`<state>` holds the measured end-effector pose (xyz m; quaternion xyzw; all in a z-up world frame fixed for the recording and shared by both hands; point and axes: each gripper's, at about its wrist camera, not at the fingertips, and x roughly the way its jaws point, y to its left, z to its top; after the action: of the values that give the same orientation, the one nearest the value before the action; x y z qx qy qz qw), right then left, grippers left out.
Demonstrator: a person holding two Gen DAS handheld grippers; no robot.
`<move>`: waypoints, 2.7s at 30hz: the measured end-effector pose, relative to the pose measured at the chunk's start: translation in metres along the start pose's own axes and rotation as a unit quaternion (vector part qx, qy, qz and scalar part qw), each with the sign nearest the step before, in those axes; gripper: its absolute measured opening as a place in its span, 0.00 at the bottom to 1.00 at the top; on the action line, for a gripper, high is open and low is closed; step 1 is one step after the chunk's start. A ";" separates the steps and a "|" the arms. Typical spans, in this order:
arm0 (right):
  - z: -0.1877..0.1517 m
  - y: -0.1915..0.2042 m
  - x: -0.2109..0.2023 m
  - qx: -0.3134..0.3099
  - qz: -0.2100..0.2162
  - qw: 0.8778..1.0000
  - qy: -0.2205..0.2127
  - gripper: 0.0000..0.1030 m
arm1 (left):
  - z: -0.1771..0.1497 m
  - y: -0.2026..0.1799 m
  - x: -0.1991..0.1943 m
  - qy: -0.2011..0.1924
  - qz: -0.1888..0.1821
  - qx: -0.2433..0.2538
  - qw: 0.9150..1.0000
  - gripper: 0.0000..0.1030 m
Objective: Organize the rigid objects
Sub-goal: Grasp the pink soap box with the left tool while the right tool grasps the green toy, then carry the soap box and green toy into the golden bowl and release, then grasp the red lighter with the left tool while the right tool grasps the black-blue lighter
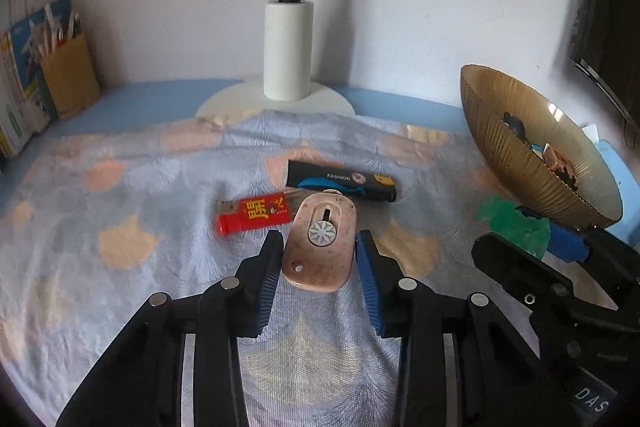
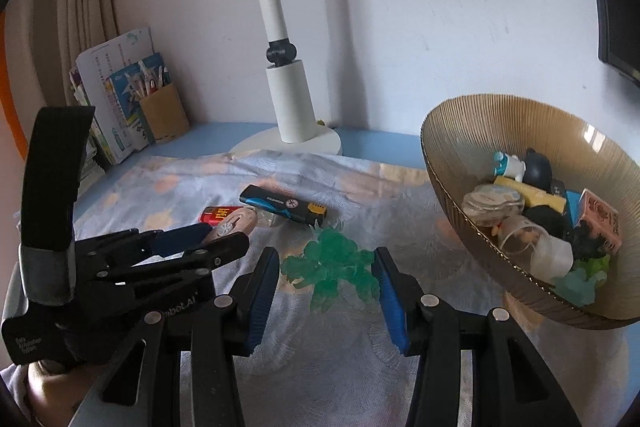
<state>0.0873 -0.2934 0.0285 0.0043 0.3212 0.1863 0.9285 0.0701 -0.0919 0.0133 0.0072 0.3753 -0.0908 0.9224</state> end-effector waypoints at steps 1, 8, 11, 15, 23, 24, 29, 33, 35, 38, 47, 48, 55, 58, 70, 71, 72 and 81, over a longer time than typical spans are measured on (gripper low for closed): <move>0.000 0.001 0.000 -0.002 -0.002 1.000 -0.002 0.46 | 0.000 -0.003 -0.002 -0.005 0.003 0.005 1.000 0.33; -0.001 -0.001 -0.010 0.003 -0.004 1.000 -0.023 0.46 | 0.001 0.000 -0.006 -0.009 0.000 0.007 1.000 0.33; -0.002 -0.004 -0.016 0.013 -0.004 0.999 -0.037 0.46 | 0.000 0.000 -0.008 -0.011 0.002 0.006 1.000 0.33; -0.003 -0.009 -0.024 0.027 0.001 0.998 -0.054 0.46 | 0.000 -0.003 -0.010 -0.017 0.008 0.012 1.000 0.33; -0.004 -0.018 -0.028 0.053 0.005 0.997 -0.061 0.46 | 0.000 0.002 -0.012 -0.026 0.016 0.004 1.000 0.33; -0.005 -0.022 -0.027 0.065 0.013 0.996 -0.058 0.46 | 0.000 0.004 -0.014 -0.029 0.017 -0.001 0.999 0.33; 0.007 -0.045 -0.033 0.117 0.054 0.990 -0.059 0.46 | 0.013 -0.003 -0.027 -0.045 0.017 0.006 0.999 0.33; 0.043 -0.068 -0.050 0.120 0.051 0.988 -0.079 0.46 | 0.049 -0.036 -0.042 -0.078 -0.014 0.032 0.996 0.33; 0.060 -0.082 -0.057 0.123 0.049 0.988 -0.083 0.46 | 0.066 -0.062 -0.045 -0.091 -0.033 0.059 0.994 0.33; 0.080 -0.108 -0.062 0.132 0.035 0.987 -0.081 0.46 | 0.083 -0.092 -0.043 -0.099 -0.075 0.070 0.990 0.33; 0.100 -0.177 -0.059 0.133 -0.025 0.989 -0.061 0.48 | 0.106 -0.160 -0.001 -0.062 -0.148 0.117 0.980 0.46; 0.099 -0.181 -0.057 0.129 -0.027 0.990 -0.057 0.67 | 0.105 -0.164 0.005 -0.055 -0.149 0.121 0.980 0.67; 0.096 -0.193 -0.063 0.126 -0.070 0.989 -0.033 1.00 | 0.086 -0.162 0.038 0.031 -0.175 0.092 0.980 0.99; 0.094 -0.184 -0.065 0.118 -0.085 0.989 -0.025 1.00 | 0.077 -0.153 0.024 0.004 -0.173 0.079 0.982 0.99; 0.136 -0.092 -0.073 0.124 -0.008 0.992 -0.035 1.00 | 0.087 0.011 -0.014 -0.032 -0.021 -0.027 0.999 0.99; 0.138 -0.079 -0.069 0.126 0.000 0.992 -0.029 1.00 | 0.083 0.023 -0.012 -0.031 -0.016 -0.034 0.999 0.99; 0.138 -0.067 -0.063 0.126 0.003 0.992 -0.022 1.00 | 0.078 0.039 -0.011 -0.029 -0.005 -0.041 0.999 0.99; 0.090 0.009 0.028 0.116 0.010 0.990 0.083 1.00 | 0.023 0.115 -0.001 0.023 0.044 -0.074 0.996 0.99</move>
<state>0.1583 -0.2657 0.0844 0.0993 0.4163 0.1566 0.8901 0.1047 0.0191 0.0244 -0.0424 0.4017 -0.0218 0.9145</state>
